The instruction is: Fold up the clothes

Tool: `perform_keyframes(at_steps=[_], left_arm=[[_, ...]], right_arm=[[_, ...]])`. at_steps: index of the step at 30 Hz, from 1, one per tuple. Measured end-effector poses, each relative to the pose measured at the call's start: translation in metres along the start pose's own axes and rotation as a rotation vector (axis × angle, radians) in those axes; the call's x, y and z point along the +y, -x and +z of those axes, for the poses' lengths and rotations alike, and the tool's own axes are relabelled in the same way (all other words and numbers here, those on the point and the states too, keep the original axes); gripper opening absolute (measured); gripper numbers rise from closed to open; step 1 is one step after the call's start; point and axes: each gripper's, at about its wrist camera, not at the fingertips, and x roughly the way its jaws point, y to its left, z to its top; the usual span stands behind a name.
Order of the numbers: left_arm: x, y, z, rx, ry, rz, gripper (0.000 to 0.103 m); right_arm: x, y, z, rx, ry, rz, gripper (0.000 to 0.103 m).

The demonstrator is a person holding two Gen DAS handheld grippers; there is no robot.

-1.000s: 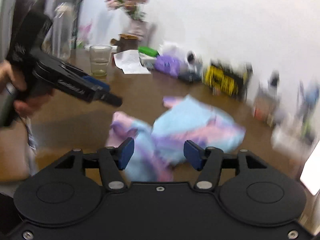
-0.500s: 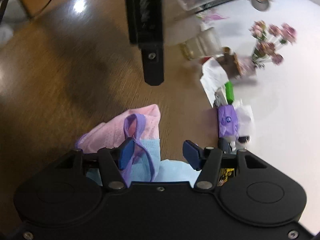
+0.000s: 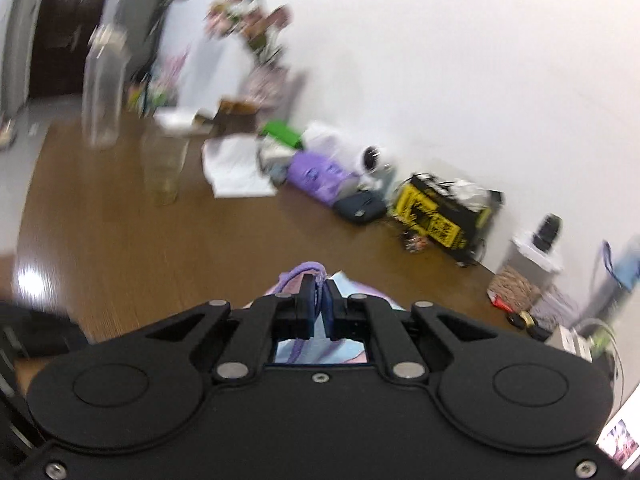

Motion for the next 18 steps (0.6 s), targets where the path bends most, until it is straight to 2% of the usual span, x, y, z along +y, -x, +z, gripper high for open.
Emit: perform_keyframes(at_steps=[3, 4, 5, 6, 7, 10, 13, 16, 18], left_arm=[[-0.004, -0.014, -0.004, 0.003, -0.002, 0.066, 0.075], [-0.003, -0.019, -0.005, 0.019, 0.0, 0.071, 0.069], [0.0, -0.024, -0.004, 0.034, -0.001, 0.066, 0.052], [0.003, -0.028, -0.002, 0.05, -0.003, 0.057, 0.042], [0.007, -0.032, -0.001, 0.066, -0.005, 0.048, 0.025], [0.023, -0.026, 0.005, 0.051, -0.017, 0.047, 0.017], [0.032, -0.01, 0.012, -0.039, -0.105, 0.113, 0.003], [0.035, 0.0, 0.015, -0.082, -0.165, 0.138, 0.002], [0.03, 0.008, 0.017, -0.107, -0.218, 0.137, 0.002]], right_arm=[[-0.004, 0.015, -0.005, -0.014, -0.016, -0.012, 0.007], [-0.005, 0.02, -0.009, -0.018, -0.027, -0.01, 0.007], [-0.006, 0.026, -0.013, -0.021, -0.036, -0.012, 0.007], [-0.007, 0.031, -0.017, -0.026, -0.037, -0.02, 0.007], [-0.011, 0.032, -0.016, -0.027, -0.037, -0.022, 0.006], [-0.016, 0.041, -0.03, -0.017, -0.057, -0.08, 0.006], [-0.025, 0.04, -0.054, 0.042, -0.108, -0.106, 0.007], [-0.024, 0.038, -0.084, 0.102, -0.191, -0.078, 0.007], [-0.017, 0.038, -0.099, 0.125, -0.198, -0.086, 0.007]])
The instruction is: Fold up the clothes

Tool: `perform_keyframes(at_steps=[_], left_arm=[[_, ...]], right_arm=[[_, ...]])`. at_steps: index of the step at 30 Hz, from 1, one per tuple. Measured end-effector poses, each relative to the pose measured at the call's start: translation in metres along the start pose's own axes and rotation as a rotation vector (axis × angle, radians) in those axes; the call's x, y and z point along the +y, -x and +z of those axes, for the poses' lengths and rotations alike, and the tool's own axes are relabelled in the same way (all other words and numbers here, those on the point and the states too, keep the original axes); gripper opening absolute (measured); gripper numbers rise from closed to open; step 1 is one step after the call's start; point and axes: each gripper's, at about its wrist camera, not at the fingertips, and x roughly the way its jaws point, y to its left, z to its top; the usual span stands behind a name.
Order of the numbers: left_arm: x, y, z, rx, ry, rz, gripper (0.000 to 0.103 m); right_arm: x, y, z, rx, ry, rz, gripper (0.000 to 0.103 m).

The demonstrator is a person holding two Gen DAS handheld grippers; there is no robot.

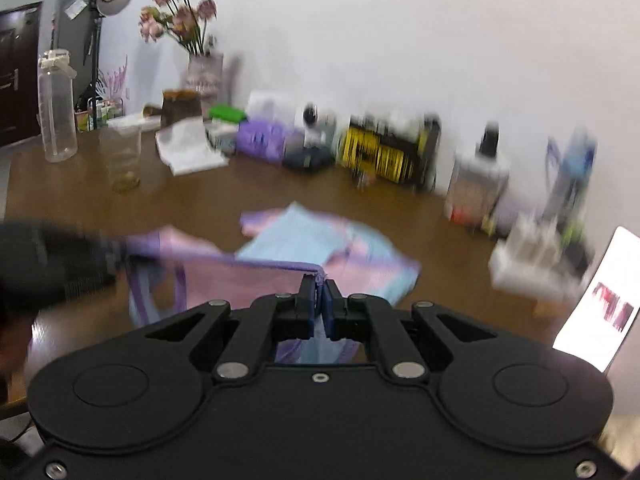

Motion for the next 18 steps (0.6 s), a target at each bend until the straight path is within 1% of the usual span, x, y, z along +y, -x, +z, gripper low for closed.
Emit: perform_keyframes(at_steps=[2, 4, 6, 10, 11, 12, 13, 15, 17, 18], left_arm=[[-0.008, 0.004, 0.002, -0.009, -0.038, -0.01, 0.002], [-0.017, 0.007, 0.002, -0.01, -0.083, -0.027, 0.002], [-0.024, 0.009, 0.0, -0.004, -0.118, -0.044, 0.002], [-0.024, 0.012, -0.004, 0.002, -0.135, -0.06, 0.002], [-0.022, 0.013, -0.003, -0.004, -0.131, -0.056, 0.002], [-0.021, 0.013, -0.002, -0.01, -0.127, -0.052, 0.002], [-0.02, 0.014, -0.002, -0.012, -0.126, -0.051, 0.002], [-0.021, 0.013, -0.004, -0.027, -0.134, -0.031, 0.002], [-0.02, 0.01, -0.005, -0.027, -0.131, -0.012, 0.002], [-0.018, 0.01, -0.006, -0.023, -0.125, -0.005, 0.002]], right_arm=[[0.015, 0.001, -0.019, 0.008, 0.038, -0.048, 0.007], [0.035, 0.001, -0.033, 0.008, 0.123, -0.11, 0.008], [0.046, 0.0, -0.041, 0.007, 0.161, -0.137, 0.017], [0.061, -0.012, -0.054, 0.023, 0.192, -0.144, 0.025], [0.064, -0.013, -0.055, 0.021, 0.205, -0.145, 0.029], [0.066, -0.015, -0.055, 0.019, 0.218, -0.145, 0.035], [0.068, -0.017, -0.055, 0.017, 0.231, -0.146, 0.039], [0.07, -0.022, -0.053, 0.016, 0.245, -0.14, 0.051], [0.071, -0.029, -0.05, 0.02, 0.256, -0.127, 0.051], [0.071, -0.031, -0.049, 0.022, 0.258, -0.125, 0.047]])
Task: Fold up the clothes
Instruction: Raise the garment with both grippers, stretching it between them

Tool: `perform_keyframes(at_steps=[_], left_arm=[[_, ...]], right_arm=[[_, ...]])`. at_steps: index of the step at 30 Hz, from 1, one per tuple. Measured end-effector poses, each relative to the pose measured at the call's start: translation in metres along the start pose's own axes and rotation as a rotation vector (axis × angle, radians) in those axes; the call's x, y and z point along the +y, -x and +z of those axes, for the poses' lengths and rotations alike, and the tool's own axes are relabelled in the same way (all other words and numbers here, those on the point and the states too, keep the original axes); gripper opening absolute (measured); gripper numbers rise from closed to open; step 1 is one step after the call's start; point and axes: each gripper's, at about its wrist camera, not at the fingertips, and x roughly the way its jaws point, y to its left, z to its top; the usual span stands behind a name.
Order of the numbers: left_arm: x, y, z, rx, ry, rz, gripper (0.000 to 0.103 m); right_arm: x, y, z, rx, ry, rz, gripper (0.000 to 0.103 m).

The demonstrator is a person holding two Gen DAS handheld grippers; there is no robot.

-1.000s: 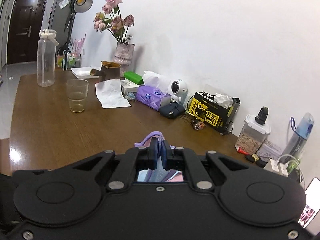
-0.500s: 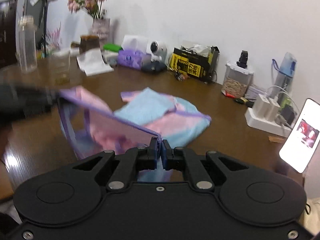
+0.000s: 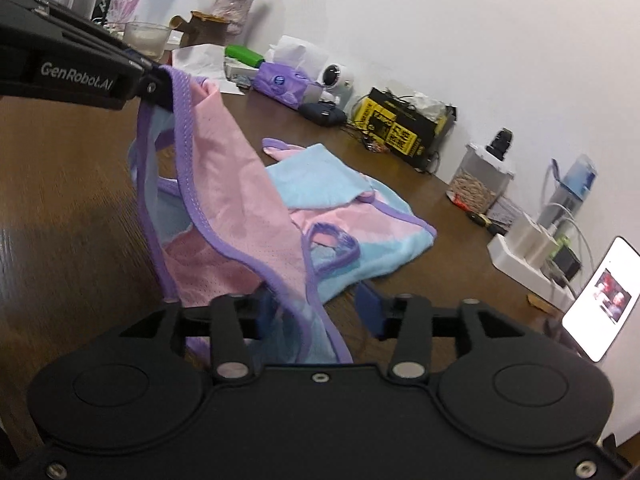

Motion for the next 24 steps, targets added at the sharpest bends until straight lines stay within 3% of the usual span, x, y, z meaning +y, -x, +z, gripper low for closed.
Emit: perform_keyframes(at_steps=[5, 9, 15, 17, 19, 22, 24], left_arm=[[0.008, -0.009, -0.002, 0.01, 0.0, 0.028, 0.002], [0.013, -0.016, -0.001, 0.001, -0.031, -0.03, 0.002], [0.01, -0.01, -0.005, -0.119, -0.145, -0.062, 0.005], [0.01, -0.009, -0.007, -0.167, -0.158, -0.086, 0.015], [0.009, -0.014, -0.006, -0.142, -0.176, -0.098, 0.016], [0.005, -0.036, 0.007, -0.09, -0.169, -0.098, 0.016], [0.004, -0.056, 0.024, -0.094, -0.158, -0.088, 0.015]], right_arm=[[-0.008, -0.016, 0.0, 0.065, -0.039, 0.026, 0.007], [-0.009, -0.012, -0.002, 0.051, -0.035, 0.057, 0.007], [-0.019, 0.001, -0.004, -0.054, -0.09, 0.042, 0.007], [-0.027, 0.004, -0.006, -0.091, -0.124, 0.017, 0.007], [-0.03, 0.006, -0.006, -0.107, -0.137, -0.003, 0.007], [-0.042, -0.002, -0.001, -0.054, -0.185, 0.073, 0.007], [-0.05, -0.01, 0.007, -0.066, -0.149, 0.037, 0.007]])
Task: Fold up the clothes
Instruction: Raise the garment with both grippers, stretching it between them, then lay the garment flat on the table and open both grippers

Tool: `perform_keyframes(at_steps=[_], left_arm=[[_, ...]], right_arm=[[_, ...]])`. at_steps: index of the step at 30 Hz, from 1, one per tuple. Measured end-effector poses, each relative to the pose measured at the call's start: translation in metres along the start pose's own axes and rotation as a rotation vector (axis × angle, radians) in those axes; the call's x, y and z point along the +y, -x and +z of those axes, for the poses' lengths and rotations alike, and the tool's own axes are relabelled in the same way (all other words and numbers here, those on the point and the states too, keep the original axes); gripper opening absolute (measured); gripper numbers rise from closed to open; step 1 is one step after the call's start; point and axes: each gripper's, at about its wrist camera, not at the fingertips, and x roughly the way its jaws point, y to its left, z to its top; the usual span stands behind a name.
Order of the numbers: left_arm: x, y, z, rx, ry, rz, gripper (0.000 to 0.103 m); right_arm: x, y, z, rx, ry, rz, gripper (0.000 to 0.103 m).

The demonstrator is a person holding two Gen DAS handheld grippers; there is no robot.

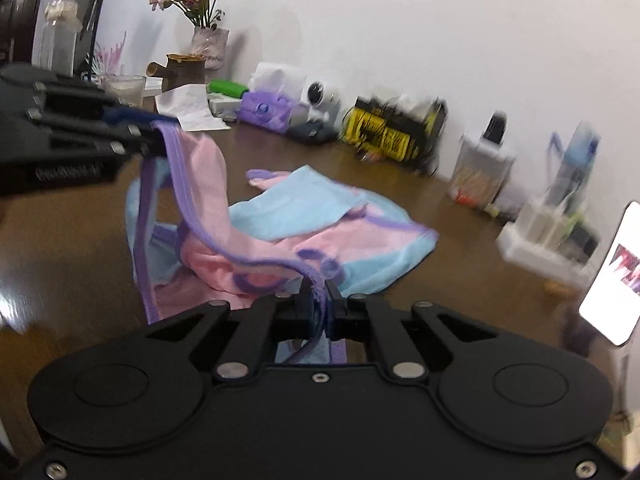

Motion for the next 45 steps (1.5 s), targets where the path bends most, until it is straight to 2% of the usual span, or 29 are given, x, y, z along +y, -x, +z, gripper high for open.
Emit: perform_keyframes(at_steps=[1, 3, 4, 6, 8, 10, 12, 15, 16, 18, 20, 21, 22, 24, 25, 28, 30, 32, 36, 40, 41, 42, 43, 44, 45], left_arm=[[0.005, -0.009, 0.008, -0.005, 0.002, 0.004, 0.014], [0.028, -0.046, 0.045, -0.045, -0.002, 0.001, 0.01], [0.039, -0.061, 0.064, -0.066, -0.002, 0.001, 0.008], [0.066, -0.101, 0.132, -0.13, -0.035, 0.046, 0.006], [0.082, -0.117, 0.185, -0.202, -0.069, 0.099, 0.005], [0.096, -0.117, 0.239, -0.299, -0.084, 0.154, 0.005], [0.111, -0.092, 0.288, -0.427, -0.078, 0.176, 0.005], [0.116, -0.059, 0.304, -0.53, -0.092, 0.178, 0.005], [0.117, -0.051, 0.304, -0.547, -0.092, 0.177, 0.005], [0.116, -0.032, 0.289, -0.545, -0.082, 0.138, 0.005], [0.107, -0.023, 0.263, -0.507, -0.1, 0.101, 0.005], [0.099, -0.019, 0.24, -0.467, -0.116, 0.076, 0.005], [0.093, -0.017, 0.223, -0.435, -0.125, 0.057, 0.005], [0.072, -0.011, 0.159, -0.318, -0.164, -0.021, 0.005], [0.068, -0.011, 0.144, -0.289, -0.168, -0.039, 0.005], [0.048, -0.01, 0.068, -0.119, -0.127, -0.136, 0.005], [0.036, -0.007, 0.02, 0.016, -0.078, -0.186, 0.005], [0.03, 0.0, -0.008, 0.078, -0.042, -0.211, 0.005], [0.024, 0.033, -0.045, 0.133, -0.025, -0.222, 0.005], [0.033, 0.052, -0.049, 0.154, 0.028, -0.24, 0.007], [0.035, 0.056, -0.049, 0.158, 0.027, -0.252, 0.01], [0.035, 0.061, -0.052, 0.173, 0.01, -0.264, 0.016], [0.032, 0.063, -0.054, 0.191, -0.026, -0.279, 0.037], [0.03, 0.067, -0.057, 0.193, -0.047, -0.288, 0.06], [0.03, 0.073, -0.059, 0.189, -0.061, -0.294, 0.068]], right_arm=[[-0.003, -0.004, 0.006, -0.015, 0.024, -0.023, 0.007], [-0.013, -0.016, 0.026, -0.056, 0.071, -0.067, 0.007], [-0.027, -0.03, 0.048, -0.086, 0.088, -0.095, 0.007], [-0.048, -0.049, 0.085, -0.132, 0.11, -0.137, 0.007], [-0.083, -0.069, 0.148, -0.226, 0.161, -0.223, 0.007], [-0.114, -0.068, 0.21, -0.323, 0.154, -0.292, 0.007], [-0.13, -0.054, 0.251, -0.409, 0.144, -0.341, 0.007], [-0.135, -0.026, 0.288, -0.525, 0.19, -0.403, 0.007], [-0.134, -0.018, 0.29, -0.54, 0.192, -0.406, 0.007], [-0.133, -0.002, 0.292, -0.563, 0.194, -0.406, 0.007], [-0.126, 0.008, 0.271, -0.529, 0.164, -0.357, 0.007], [-0.123, 0.009, 0.262, -0.51, 0.157, -0.34, 0.007], [-0.113, 0.009, 0.24, -0.458, 0.154, -0.303, 0.007], [-0.095, 0.007, 0.203, -0.371, 0.17, -0.249, 0.007], [-0.082, 0.002, 0.171, -0.292, 0.166, -0.218, 0.007], [-0.052, -0.009, 0.093, -0.106, 0.123, -0.117, 0.007], [-0.041, -0.013, 0.062, -0.043, 0.091, -0.076, 0.007], [-0.024, -0.014, 0.021, 0.052, 0.03, -0.016, 0.007], [-0.002, 0.005, -0.013, 0.106, -0.022, 0.036, 0.007], [0.015, 0.031, -0.03, 0.118, -0.044, 0.059, 0.008], [0.016, 0.033, -0.032, 0.128, -0.036, 0.075, 0.01], [0.018, 0.035, -0.034, 0.139, -0.029, 0.092, 0.016], [0.019, 0.037, -0.037, 0.15, -0.021, 0.109, 0.02], [0.023, 0.047, -0.035, 0.151, -0.016, 0.131, 0.031], [0.025, 0.053, -0.036, 0.155, -0.007, 0.149, 0.051]])
